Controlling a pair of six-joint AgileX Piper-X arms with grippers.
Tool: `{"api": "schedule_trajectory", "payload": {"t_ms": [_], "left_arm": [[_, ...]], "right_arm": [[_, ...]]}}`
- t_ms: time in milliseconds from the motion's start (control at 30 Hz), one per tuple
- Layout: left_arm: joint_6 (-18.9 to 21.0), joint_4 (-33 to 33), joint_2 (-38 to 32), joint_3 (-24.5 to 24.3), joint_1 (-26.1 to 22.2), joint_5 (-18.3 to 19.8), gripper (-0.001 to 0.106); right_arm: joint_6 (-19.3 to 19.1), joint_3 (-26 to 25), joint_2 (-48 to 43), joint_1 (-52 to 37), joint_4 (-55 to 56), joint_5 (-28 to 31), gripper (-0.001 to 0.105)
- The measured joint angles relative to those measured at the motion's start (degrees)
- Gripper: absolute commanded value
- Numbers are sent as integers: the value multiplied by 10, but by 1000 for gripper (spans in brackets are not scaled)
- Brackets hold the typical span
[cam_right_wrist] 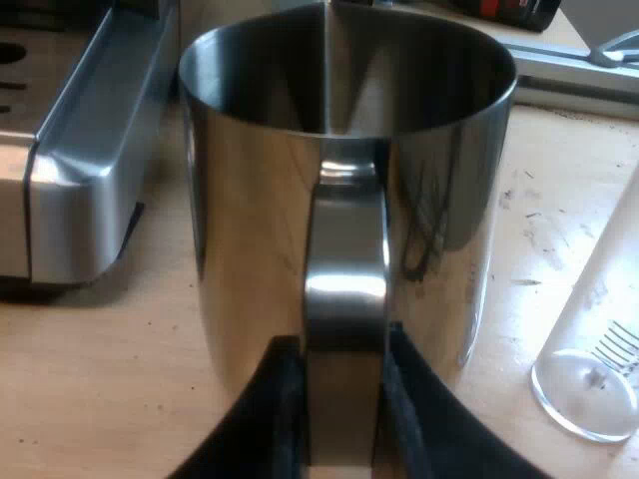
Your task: Remove mug from coffee machine
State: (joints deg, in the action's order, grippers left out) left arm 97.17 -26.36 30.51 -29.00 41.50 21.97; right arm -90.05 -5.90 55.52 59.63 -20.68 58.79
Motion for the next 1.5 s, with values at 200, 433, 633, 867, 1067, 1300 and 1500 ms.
{"api": "schedule_trajectory", "payload": {"t_ms": [200, 433, 633, 867, 1067, 1300, 1500], "left_arm": [[0, -1, 0, 0, 0, 0, 98], [0, -1, 0, 0, 0, -1, 98], [0, -1, 0, 0, 0, -1, 98], [0, -1, 0, 0, 0, -1, 98], [0, -1, 0, 0, 0, -1, 98], [0, -1, 0, 0, 0, -1, 98], [0, -1, 0, 0, 0, -1, 98]], "right_arm": [[0, 0, 95, -43, -103, -25, 0], [-4, 0, 173, -115, -209, -101, 0], [-21, 0, 222, -138, -268, -125, 0], [-23, -8, 253, -174, -296, -139, 0], [-25, -32, 258, -197, -281, -179, 0], [-30, -36, 258, -198, -274, -187, 24], [-31, -36, 258, -198, -253, -190, 55]]}}
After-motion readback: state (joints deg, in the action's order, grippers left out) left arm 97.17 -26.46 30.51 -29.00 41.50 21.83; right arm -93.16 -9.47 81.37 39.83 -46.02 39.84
